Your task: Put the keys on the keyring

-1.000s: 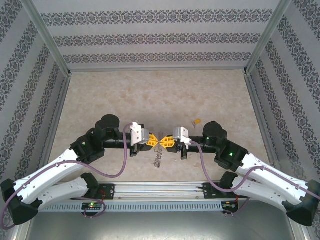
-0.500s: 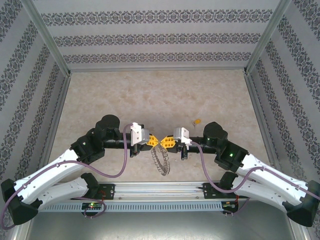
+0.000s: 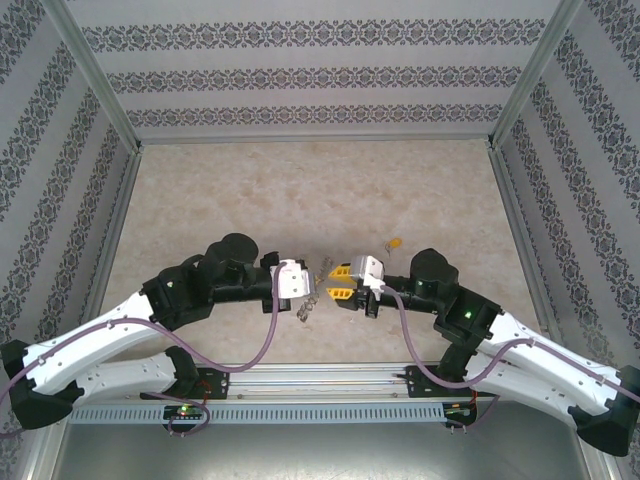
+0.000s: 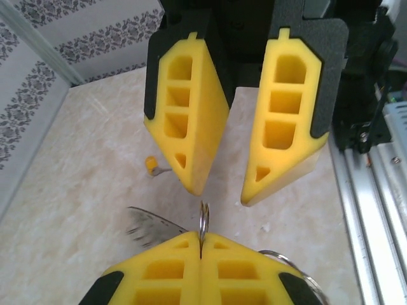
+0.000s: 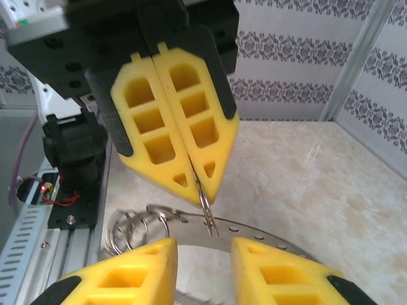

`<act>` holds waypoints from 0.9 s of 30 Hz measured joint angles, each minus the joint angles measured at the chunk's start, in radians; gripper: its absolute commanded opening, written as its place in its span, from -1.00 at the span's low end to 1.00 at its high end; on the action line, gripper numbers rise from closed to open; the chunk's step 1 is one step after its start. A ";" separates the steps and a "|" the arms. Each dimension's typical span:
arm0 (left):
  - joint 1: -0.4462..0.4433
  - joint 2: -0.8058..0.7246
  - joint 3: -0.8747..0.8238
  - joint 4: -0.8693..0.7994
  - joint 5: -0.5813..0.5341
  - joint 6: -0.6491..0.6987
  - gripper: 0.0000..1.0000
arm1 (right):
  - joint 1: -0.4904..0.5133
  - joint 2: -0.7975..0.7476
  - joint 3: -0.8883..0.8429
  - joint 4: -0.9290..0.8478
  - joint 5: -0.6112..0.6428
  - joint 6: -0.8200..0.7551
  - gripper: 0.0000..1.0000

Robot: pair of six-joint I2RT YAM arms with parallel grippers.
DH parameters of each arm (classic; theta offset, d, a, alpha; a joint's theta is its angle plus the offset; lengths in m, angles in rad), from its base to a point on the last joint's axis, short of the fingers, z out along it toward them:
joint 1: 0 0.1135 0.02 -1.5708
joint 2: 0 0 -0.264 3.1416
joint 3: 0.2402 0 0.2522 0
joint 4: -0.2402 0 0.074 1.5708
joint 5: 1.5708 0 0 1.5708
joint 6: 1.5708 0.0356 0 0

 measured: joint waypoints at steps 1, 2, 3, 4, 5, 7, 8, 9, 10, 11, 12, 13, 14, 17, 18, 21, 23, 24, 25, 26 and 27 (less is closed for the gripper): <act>-0.005 0.005 0.005 -0.013 -0.017 0.011 -1.00 | 0.000 0.005 0.000 -0.005 0.007 -0.003 -0.44; -0.005 0.010 0.008 -0.023 -0.027 0.018 -1.00 | 0.000 0.008 0.000 -0.008 0.014 -0.005 -0.43; -0.007 0.018 0.012 -0.038 -0.039 0.027 -1.00 | 0.000 0.009 0.000 -0.008 0.021 -0.005 -0.44; -0.009 0.027 0.017 -0.048 -0.052 0.032 -1.00 | 0.000 0.010 0.000 -0.008 0.026 -0.006 -0.44; -0.011 0.037 0.021 -0.059 -0.057 0.037 -1.00 | 0.000 0.010 0.000 -0.008 0.029 -0.006 -0.43; -0.016 0.056 0.030 -0.080 -0.072 0.046 -1.00 | 0.000 0.013 0.000 -0.008 0.030 -0.006 -0.43; -0.016 0.063 0.032 -0.086 -0.076 0.050 -1.00 | 0.000 0.016 0.000 -0.008 0.029 -0.006 -0.42; -0.018 0.067 0.034 -0.090 -0.078 0.053 -1.00 | 0.000 0.022 0.001 -0.008 0.029 -0.006 -0.42; -0.018 0.069 0.034 -0.096 -0.079 0.054 -1.00 | 0.000 0.029 0.001 -0.008 0.029 -0.006 -0.42; -0.018 0.069 0.034 -0.101 -0.081 0.056 -1.00 | 0.000 0.038 0.001 -0.009 0.028 -0.006 -0.42; -0.018 0.069 0.034 -0.105 -0.082 0.056 -1.00 | 0.000 0.045 0.001 -0.010 0.028 -0.006 -0.42; -0.018 0.069 0.035 -0.108 -0.083 0.056 -1.00 | 0.000 0.052 0.001 -0.013 0.027 -0.007 -0.41; -0.018 0.069 0.036 -0.111 -0.082 0.056 -1.00 | 0.000 0.060 0.001 -0.015 0.027 -0.009 -0.40; -0.018 0.069 0.043 -0.120 -0.082 0.056 -1.00 | 0.008 0.068 0.001 -0.020 0.027 -0.016 -0.40; -0.019 0.069 0.045 -0.120 -0.082 0.056 -1.00 | 0.009 0.069 0.001 -0.020 0.027 -0.018 -0.39; -0.025 0.069 0.051 -0.121 -0.079 0.056 -1.00 | 0.015 0.071 0.003 -0.019 0.027 -0.025 -0.39; -0.028 0.072 0.054 -0.121 -0.078 0.056 -1.00 | 0.015 0.077 0.010 -0.018 0.026 -0.028 -0.39; -0.029 0.076 0.056 -0.122 -0.076 0.056 -1.00 | 0.015 0.082 0.012 -0.018 0.027 -0.029 -0.39; -0.029 0.079 0.058 -0.124 -0.075 0.056 -1.00 | 0.018 0.087 0.014 -0.017 0.027 -0.031 -0.40; -0.029 0.082 0.060 -0.128 -0.074 0.056 -1.00 | 0.022 0.092 0.016 -0.015 0.028 -0.032 -0.42; -0.030 0.085 0.061 -0.129 -0.074 0.056 -1.00 | 0.022 0.097 0.018 -0.015 0.028 -0.033 -0.47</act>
